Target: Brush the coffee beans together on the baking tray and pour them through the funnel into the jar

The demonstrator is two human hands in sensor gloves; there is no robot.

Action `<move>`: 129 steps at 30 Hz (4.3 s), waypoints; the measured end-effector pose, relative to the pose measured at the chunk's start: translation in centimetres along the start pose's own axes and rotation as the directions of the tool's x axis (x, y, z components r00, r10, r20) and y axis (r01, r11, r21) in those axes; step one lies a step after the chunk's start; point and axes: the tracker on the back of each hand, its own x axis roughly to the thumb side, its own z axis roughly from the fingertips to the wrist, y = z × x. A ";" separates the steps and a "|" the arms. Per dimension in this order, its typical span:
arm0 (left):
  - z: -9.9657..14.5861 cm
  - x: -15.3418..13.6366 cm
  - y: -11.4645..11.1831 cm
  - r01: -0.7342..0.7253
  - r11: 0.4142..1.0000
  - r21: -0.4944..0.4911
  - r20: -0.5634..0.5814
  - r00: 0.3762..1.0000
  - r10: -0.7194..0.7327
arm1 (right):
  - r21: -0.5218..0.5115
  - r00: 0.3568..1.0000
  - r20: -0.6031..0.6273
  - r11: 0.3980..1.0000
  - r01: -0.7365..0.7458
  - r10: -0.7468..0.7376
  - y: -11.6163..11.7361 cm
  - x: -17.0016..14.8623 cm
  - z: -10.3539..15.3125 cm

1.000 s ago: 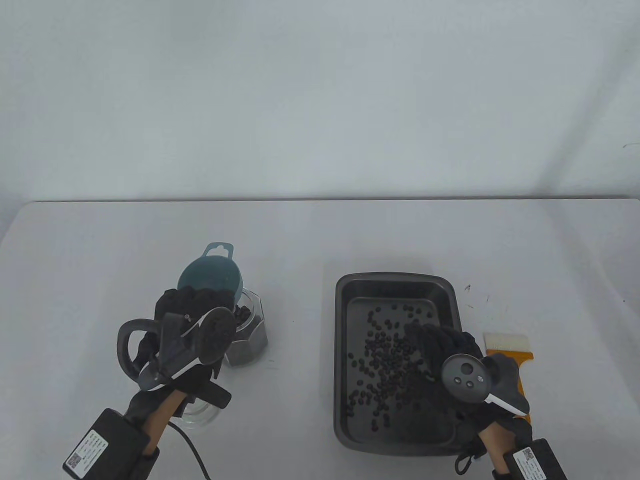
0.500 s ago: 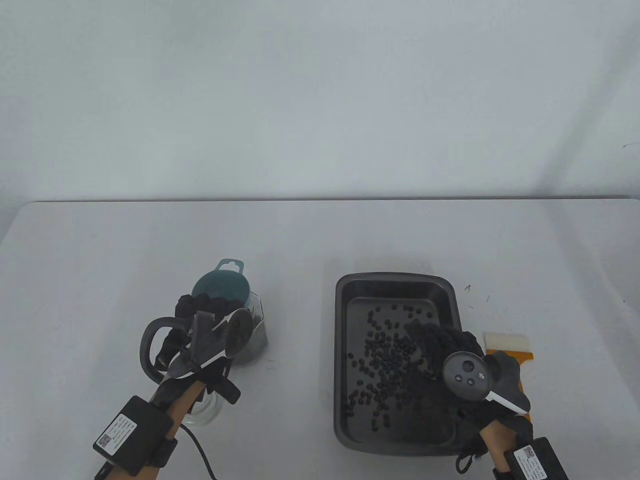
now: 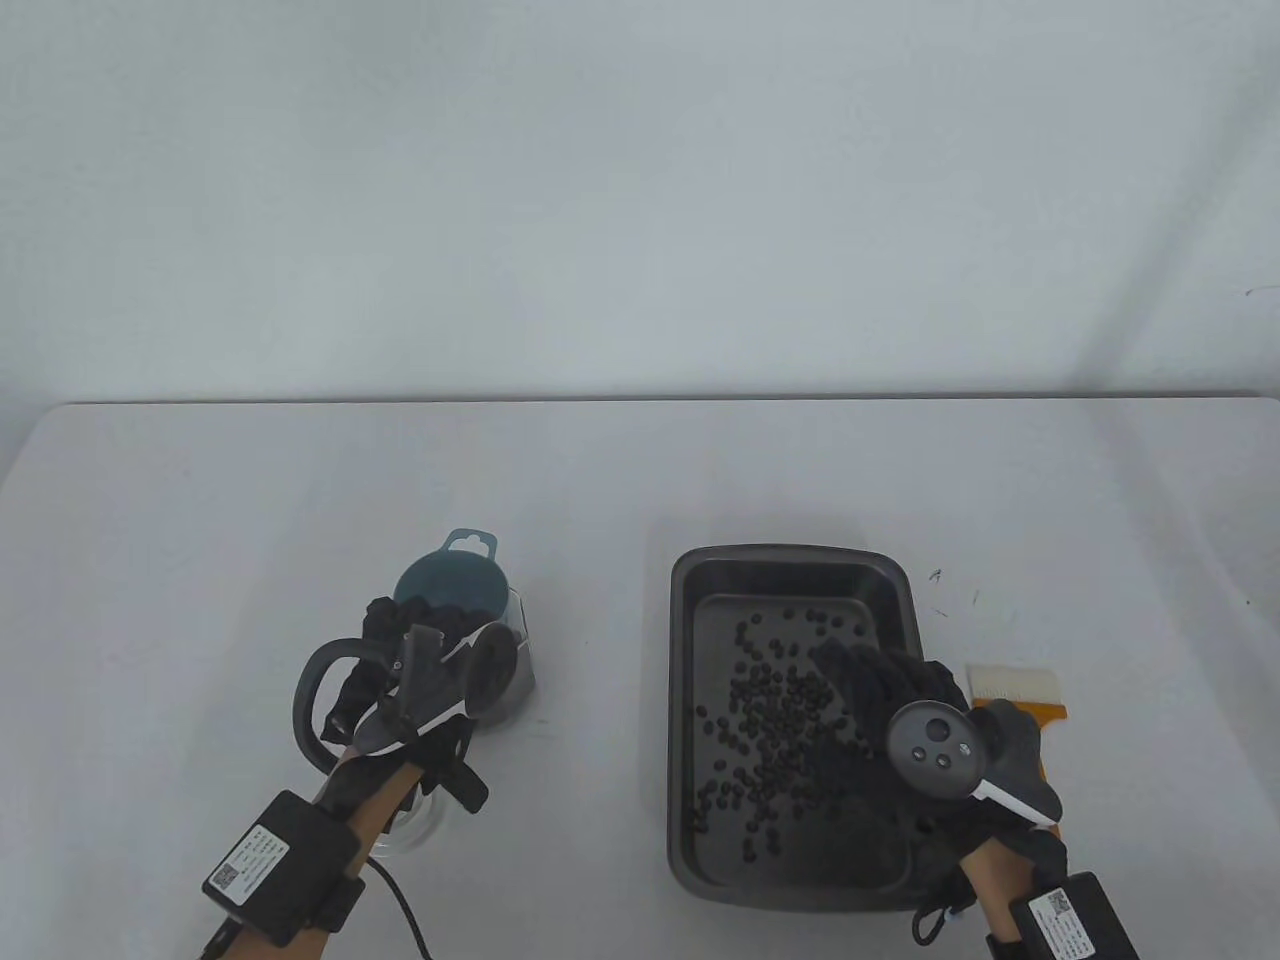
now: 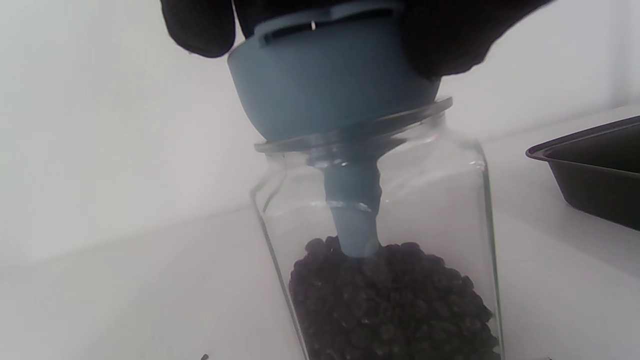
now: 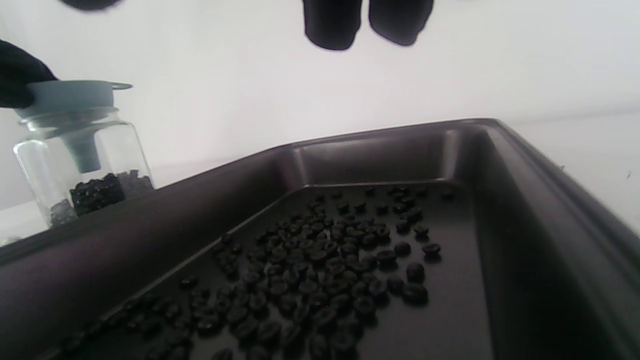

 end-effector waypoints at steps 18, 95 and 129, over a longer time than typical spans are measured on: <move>5.1 0.2 3.6 -0.139 0.979 0.149 0.040 0.990 0.134 | 0.000 1.000 -0.002 1.000 -0.001 0.001 0.0 -0.1 0.0; 8.3 -0.6 -8.0 -0.365 0.891 -0.269 -0.074 0.930 0.359 | 0.296 0.585 -0.786 0.952 0.072 0.200 4.3 -17.6 5.3; 7.9 -0.7 -8.1 -0.388 0.870 -0.302 -0.060 0.919 0.389 | -0.096 0.774 -0.629 0.995 0.018 -0.075 -1.8 -16.9 4.7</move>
